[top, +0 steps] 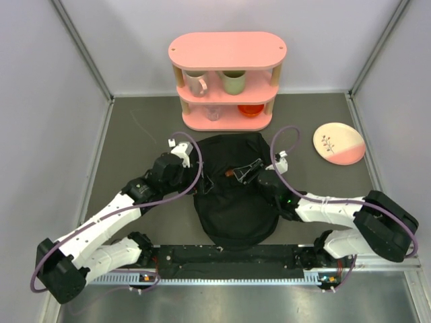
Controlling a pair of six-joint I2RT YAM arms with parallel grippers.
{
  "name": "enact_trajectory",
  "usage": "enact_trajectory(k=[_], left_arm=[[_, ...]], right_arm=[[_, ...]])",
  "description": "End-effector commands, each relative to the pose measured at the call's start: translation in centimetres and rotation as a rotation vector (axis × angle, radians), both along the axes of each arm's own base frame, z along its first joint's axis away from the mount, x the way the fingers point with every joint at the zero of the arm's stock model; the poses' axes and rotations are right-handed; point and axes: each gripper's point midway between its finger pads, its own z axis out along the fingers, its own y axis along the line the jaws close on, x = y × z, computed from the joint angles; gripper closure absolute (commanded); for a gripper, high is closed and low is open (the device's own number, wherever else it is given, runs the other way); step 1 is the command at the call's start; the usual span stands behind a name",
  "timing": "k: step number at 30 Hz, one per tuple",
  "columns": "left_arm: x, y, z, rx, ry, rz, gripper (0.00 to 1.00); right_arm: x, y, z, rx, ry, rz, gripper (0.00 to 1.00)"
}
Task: Pack the student bag
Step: Place the personal item in the student bag.
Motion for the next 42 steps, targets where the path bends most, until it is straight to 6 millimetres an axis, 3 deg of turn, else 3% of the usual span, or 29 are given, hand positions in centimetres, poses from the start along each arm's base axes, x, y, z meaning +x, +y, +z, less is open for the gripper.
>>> enact_trajectory(k=[1,3,4,8,10,15,20,22,27,32,39,40,42], left_arm=[[0.9,-0.5,1.2,-0.034,-0.037,0.008,0.09],[1.0,-0.6,1.4,-0.038,-0.038,0.010,0.09],[1.0,-0.6,1.4,-0.038,-0.038,0.010,0.09],[0.9,-0.4,1.4,-0.034,-0.039,0.013,0.09],[0.8,-0.3,1.4,-0.033,-0.038,0.015,0.09],[0.6,0.2,1.4,-0.030,-0.044,0.031,0.09],[0.5,0.5,1.0,-0.025,-0.038,0.042,0.09],[0.5,0.6,1.1,-0.026,-0.041,0.046,0.09],[0.8,0.9,1.1,-0.028,-0.043,0.076,0.06],[1.4,1.0,1.0,-0.049,-0.037,0.094,0.04],[2.2,1.4,1.1,-0.100,-0.033,0.128,0.03],[2.2,1.5,0.8,-0.104,-0.023,0.132,0.03],[2.4,1.5,0.7,-0.121,-0.015,0.134,0.03]], right_arm=[[-0.4,-2.0,-2.4,-0.141,0.035,0.001,0.47],[-0.1,-1.2,-2.2,-0.105,0.036,0.022,0.52],[0.0,-0.8,-2.1,-0.094,0.035,0.032,0.63],[1.1,1.5,-0.6,-0.044,0.001,0.068,0.81],[1.6,2.0,-1.2,-0.063,0.010,0.069,0.87],[3.3,3.0,0.1,-0.037,-0.028,0.041,0.89],[3.3,2.9,-0.2,-0.057,-0.015,0.037,0.86],[2.5,2.6,-1.0,-0.076,0.011,0.061,0.77],[0.3,1.7,-0.4,-0.070,-0.014,0.137,0.57],[-2.2,0.5,-0.9,-0.121,0.000,0.220,0.52],[-4.2,-0.6,0.8,-0.152,-0.028,0.287,0.51],[-4.4,-0.7,2.0,-0.135,-0.055,0.293,0.51],[-4.9,-1.2,2.4,-0.154,-0.065,0.310,0.50]])
